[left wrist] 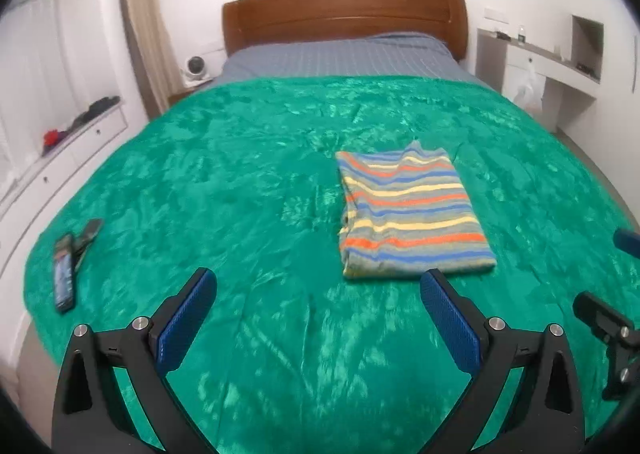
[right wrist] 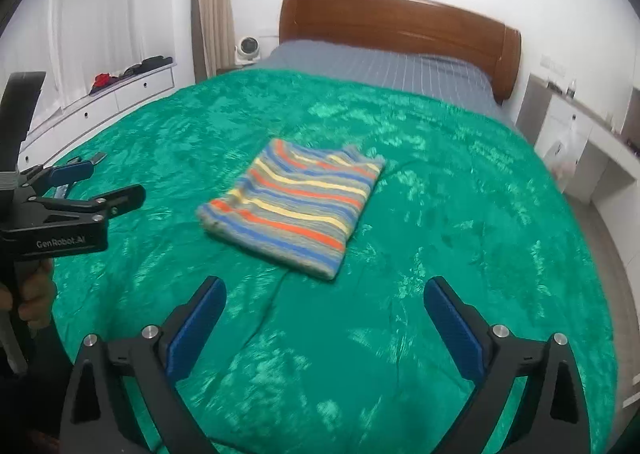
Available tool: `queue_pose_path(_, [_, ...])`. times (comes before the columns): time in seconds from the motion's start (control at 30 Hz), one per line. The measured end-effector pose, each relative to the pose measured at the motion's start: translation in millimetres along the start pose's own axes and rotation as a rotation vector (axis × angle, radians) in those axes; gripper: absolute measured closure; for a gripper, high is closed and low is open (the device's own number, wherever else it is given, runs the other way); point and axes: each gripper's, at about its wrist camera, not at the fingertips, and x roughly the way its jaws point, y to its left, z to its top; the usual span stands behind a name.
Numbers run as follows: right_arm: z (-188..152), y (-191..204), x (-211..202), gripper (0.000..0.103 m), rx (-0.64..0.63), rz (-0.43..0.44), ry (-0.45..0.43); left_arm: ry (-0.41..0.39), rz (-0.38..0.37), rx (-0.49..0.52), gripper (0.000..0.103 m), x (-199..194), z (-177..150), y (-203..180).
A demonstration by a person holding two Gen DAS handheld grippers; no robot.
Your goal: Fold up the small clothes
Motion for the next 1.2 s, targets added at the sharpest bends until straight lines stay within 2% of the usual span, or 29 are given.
queue_pose_path(0.27, [-13.7,9.6,-33.1,0.004,0.037,-0.030,0.035,0.012,0.017,0.007,0.001,-46.4,-18.7,-6.7])
queue_pose_path(0.37, [-19.1,10.0,-49.2,0.001,0.065,-0.013,0.040,0.021,0.013,0.019,0.001,-60.6,-28.1,-7.5])
queue_pose_path(0.7, [-48.6,21.4,-101.5,0.000,0.108,-0.009,0.089,0.077,-0.051,0.046,0.000,-101.3,-66.1,-8.9])
queue_pose_path(0.83, [-50.3,27.1,-120.2,0.000,0.113,0.014,0.090,0.070,-0.074,0.048,0.000,-119.7,-66.5,-9.6])
queue_pose_path(0.97, [-42.4,30.6,-137.2,0.000,0.097,-0.020,0.069,0.061,-0.101,0.058,0.000,-136.7,-61.8,-10.3])
queue_pose_path(1.1, [-36.1,30.9,-145.6,0.000,0.103,-0.034,0.051,0.067,-0.126,0.027,0.000,-142.9,-54.5,-7.1])
queue_pose_path(1.2, [-31.7,31.6,-143.6,0.000,0.102,-0.043,0.054,0.070,-0.105,0.011,0.000,-141.8,-49.1,-5.4])
